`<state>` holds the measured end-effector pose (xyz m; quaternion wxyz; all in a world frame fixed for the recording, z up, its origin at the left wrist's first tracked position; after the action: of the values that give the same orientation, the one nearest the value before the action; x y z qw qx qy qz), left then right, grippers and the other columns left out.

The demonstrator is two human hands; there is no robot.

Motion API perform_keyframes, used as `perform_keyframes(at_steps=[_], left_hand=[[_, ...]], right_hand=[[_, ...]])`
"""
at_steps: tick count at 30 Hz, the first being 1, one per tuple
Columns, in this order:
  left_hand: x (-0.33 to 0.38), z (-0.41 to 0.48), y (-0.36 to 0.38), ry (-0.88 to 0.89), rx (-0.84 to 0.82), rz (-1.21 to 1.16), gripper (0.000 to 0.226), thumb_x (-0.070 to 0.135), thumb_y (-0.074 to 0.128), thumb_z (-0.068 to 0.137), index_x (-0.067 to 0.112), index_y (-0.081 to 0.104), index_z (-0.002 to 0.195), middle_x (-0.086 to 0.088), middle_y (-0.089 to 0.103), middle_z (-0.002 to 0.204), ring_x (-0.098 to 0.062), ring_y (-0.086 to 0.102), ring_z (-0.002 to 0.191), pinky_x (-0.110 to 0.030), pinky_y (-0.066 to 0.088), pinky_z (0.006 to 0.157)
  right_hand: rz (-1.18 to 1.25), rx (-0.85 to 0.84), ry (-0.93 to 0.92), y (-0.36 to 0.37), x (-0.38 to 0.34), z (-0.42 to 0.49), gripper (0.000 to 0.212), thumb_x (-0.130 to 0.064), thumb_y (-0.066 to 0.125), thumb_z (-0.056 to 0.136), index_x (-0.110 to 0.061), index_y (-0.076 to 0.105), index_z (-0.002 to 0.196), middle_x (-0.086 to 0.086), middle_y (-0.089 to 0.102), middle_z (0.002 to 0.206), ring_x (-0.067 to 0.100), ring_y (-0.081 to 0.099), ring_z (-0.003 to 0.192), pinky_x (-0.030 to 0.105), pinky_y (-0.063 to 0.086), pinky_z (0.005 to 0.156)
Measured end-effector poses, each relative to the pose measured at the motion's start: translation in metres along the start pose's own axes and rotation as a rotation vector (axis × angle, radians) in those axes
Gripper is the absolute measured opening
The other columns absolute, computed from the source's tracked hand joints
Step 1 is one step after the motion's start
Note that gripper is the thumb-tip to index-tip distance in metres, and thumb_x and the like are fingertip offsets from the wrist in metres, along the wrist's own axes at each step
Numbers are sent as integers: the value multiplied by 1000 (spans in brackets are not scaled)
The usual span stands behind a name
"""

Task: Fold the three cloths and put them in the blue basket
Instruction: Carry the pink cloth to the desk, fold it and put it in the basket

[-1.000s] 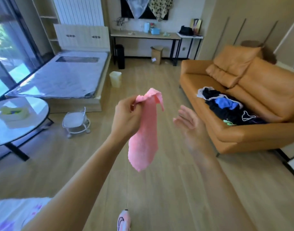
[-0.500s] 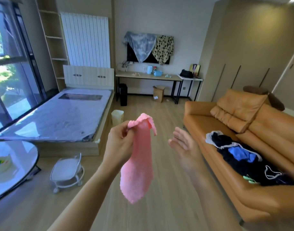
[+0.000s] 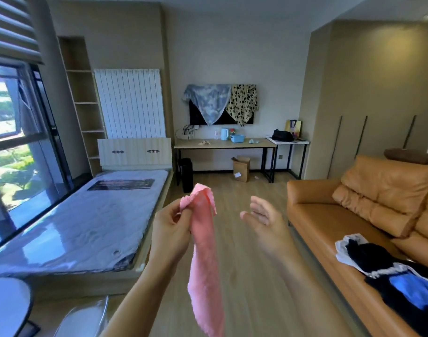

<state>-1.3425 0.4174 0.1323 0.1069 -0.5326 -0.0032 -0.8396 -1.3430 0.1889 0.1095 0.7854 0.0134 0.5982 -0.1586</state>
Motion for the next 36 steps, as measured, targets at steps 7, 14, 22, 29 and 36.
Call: perform_keyframes(at_steps=[7, 14, 22, 29, 36], left_hand=[[-28, 131, 42, -34, 51, -80, 27, 18, 51, 101, 11, 74, 90, -24, 70, 89, -17, 62, 75, -36, 48, 66], [-78, 282, 87, -13, 49, -135, 26, 18, 52, 100, 12, 75, 90, -25, 71, 93, -20, 65, 79, -40, 52, 71], [-166, 457, 128, -13, -5, -118, 24, 16, 53, 95, 10, 72, 81, -20, 65, 73, -18, 58, 70, -52, 54, 63], [-222, 577, 171, -31, -55, -68, 31, 14, 54, 99, 20, 73, 75, -18, 69, 74, -17, 62, 67, -63, 54, 70], [-289, 691, 234, -17, -70, -27, 38, 7, 51, 98, 22, 71, 70, 6, 66, 59, -1, 58, 58, -24, 50, 58]], right_hand=[[-15, -90, -30, 14, 7, 152, 58, -31, 68, 91, -26, 47, 145, -3, 53, 144, 9, 53, 128, 23, 42, 94], [17, -116, -22, 54, 47, 302, 55, -24, 70, 91, -22, 51, 142, 1, 55, 141, 12, 55, 126, 23, 42, 95], [29, -28, 2, 96, 104, 482, 51, -22, 71, 90, -21, 55, 138, 2, 59, 136, 9, 58, 120, 12, 42, 80], [97, 39, 67, 123, 148, 613, 48, -23, 70, 91, -22, 56, 136, 0, 60, 135, 6, 57, 117, 11, 40, 77], [167, 67, 78, 124, 209, 761, 46, -24, 68, 92, -24, 56, 136, -4, 60, 134, -10, 55, 109, 10, 40, 76]])
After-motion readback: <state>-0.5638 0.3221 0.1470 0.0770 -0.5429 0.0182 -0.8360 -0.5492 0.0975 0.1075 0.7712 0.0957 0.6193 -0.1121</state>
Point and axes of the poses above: each hand's wrist, its own z-axis towards the middle knuckle, its own y-axis out of the palm, x = y × z, the point moved 9 cm from there along z, towards the middle knuckle
